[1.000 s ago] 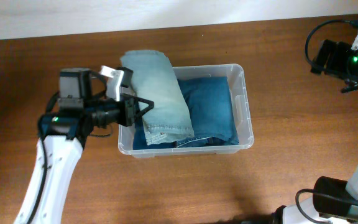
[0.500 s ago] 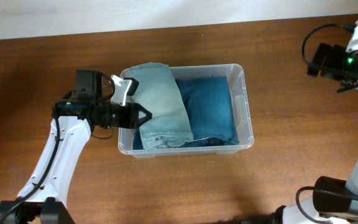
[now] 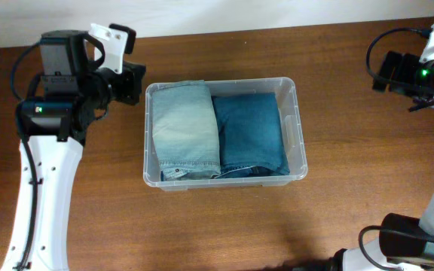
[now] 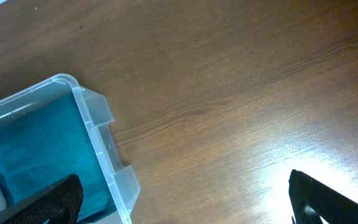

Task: Pack container
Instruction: 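Place the light jeans into the container's left side, then press the light jeans down into the container with the left gripper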

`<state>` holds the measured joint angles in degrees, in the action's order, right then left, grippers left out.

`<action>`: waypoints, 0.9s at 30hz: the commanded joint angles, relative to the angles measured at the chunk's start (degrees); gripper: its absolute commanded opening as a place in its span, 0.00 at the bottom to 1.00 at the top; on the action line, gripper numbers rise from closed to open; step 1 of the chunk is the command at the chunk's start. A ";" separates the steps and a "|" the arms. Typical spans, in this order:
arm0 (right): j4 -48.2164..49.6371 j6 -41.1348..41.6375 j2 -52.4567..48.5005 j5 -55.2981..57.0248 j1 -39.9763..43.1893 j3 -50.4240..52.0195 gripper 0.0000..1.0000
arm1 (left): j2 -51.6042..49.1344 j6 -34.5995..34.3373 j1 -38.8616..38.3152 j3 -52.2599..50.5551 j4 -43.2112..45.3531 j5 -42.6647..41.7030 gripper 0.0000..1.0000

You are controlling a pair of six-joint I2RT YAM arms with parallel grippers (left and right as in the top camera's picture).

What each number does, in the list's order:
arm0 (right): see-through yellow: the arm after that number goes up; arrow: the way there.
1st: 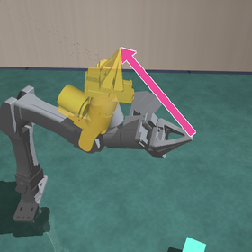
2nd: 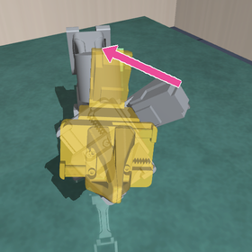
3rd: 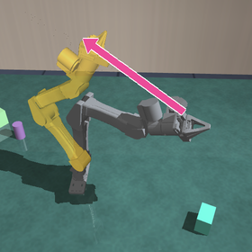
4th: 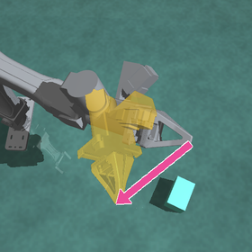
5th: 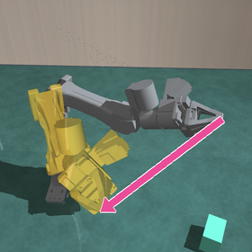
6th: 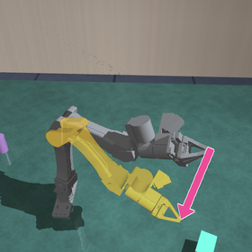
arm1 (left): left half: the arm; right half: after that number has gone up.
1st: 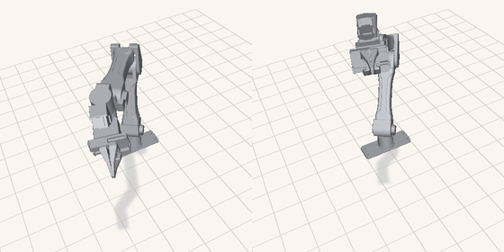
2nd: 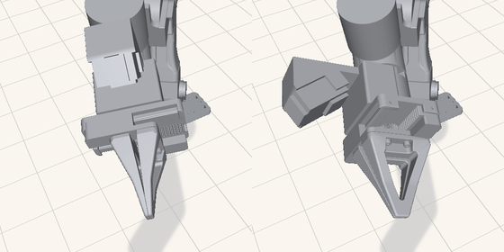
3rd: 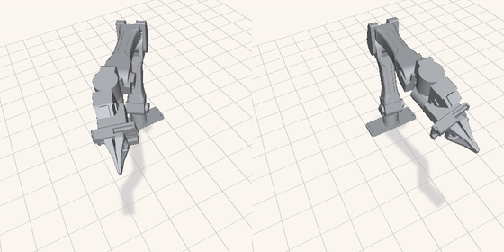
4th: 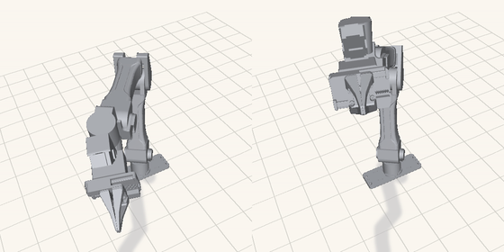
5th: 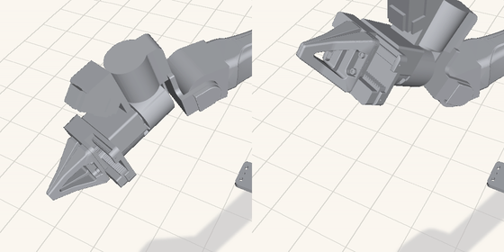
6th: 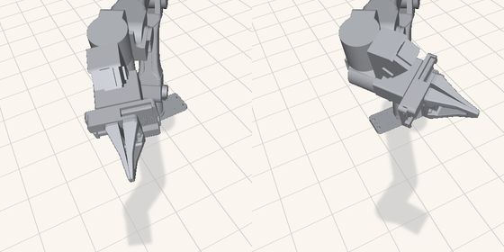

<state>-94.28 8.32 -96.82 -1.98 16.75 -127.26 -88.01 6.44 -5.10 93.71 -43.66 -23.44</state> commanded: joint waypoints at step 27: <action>0.24 -0.52 -0.33 -0.33 0.15 0.33 0.98 | -23.58 0.35 -13.86 8.87 -14.56 1.44 0.00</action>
<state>-94.26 8.32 -96.82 -2.00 16.75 -127.26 -118.06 6.44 -18.63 98.30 -53.52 -23.44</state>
